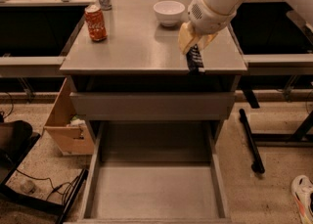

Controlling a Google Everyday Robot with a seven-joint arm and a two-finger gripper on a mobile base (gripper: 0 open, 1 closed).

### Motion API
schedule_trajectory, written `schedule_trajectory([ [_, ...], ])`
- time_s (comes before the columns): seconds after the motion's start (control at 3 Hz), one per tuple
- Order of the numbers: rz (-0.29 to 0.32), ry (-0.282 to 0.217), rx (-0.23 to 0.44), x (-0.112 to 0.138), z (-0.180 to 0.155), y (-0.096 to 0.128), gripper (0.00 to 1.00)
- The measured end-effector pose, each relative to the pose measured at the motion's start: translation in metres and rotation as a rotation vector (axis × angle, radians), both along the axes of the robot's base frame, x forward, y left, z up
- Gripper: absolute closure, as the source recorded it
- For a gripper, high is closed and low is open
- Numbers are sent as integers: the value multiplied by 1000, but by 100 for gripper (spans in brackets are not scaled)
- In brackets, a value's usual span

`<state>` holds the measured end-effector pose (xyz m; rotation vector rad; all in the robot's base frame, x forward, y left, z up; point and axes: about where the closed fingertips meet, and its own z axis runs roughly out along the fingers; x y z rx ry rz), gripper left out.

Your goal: Place rxbar blueberry into top drawer

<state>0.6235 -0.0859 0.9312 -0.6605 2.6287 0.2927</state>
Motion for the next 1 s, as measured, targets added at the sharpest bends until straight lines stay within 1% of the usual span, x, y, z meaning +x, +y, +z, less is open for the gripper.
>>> schedule_trajectory([
  [0.33,8,20,74,-54,-34,18,100],
  [0.67,5,57,147,-80,-87,25,100],
  [1.0,3,110,230,-85,-152,31,100],
])
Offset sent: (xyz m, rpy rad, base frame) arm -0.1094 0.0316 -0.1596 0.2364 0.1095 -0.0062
